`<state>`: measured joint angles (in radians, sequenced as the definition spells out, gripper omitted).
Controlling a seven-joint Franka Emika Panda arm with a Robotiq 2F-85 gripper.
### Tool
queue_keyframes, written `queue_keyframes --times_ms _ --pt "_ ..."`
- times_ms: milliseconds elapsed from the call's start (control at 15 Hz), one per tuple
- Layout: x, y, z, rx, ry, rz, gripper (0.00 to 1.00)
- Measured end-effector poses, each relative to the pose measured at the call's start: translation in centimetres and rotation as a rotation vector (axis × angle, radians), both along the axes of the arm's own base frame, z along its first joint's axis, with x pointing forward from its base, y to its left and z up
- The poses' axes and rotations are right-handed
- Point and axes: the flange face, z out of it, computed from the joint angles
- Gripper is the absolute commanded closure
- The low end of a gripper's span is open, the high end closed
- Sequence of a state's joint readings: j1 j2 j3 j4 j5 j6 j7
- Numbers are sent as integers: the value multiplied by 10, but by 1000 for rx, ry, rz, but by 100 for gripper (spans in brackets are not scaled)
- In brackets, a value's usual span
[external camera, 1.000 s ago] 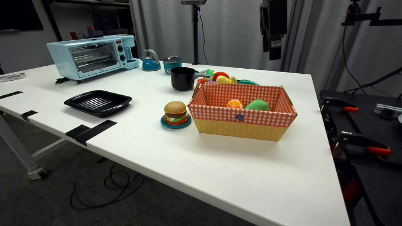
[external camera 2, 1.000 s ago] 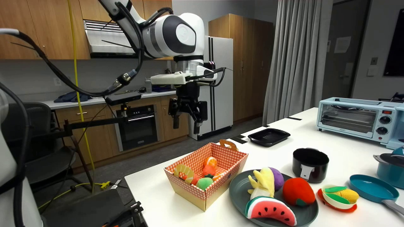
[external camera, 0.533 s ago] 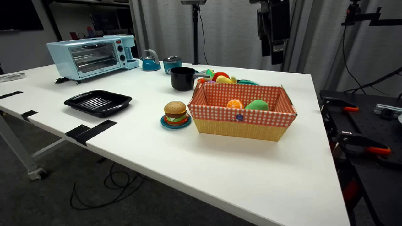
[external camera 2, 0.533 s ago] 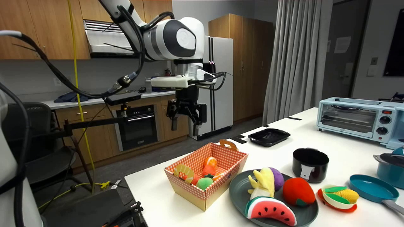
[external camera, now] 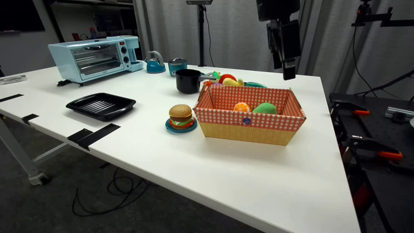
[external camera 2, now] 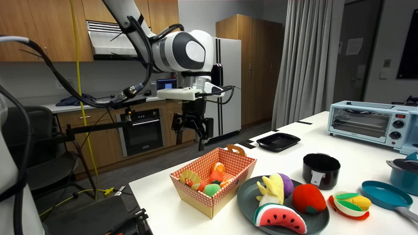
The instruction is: Pick up the pear plush toy from the box and place it on the plate
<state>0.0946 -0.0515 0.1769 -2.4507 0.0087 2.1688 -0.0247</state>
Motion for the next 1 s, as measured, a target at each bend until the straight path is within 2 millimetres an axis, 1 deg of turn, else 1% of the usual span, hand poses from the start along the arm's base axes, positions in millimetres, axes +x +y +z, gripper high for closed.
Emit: queue_keyframes --times_ms 600,1000 --pt "13 -32 -43 -37 25 -8 0" --pt "28 -45 -65 -44 15 20 0"
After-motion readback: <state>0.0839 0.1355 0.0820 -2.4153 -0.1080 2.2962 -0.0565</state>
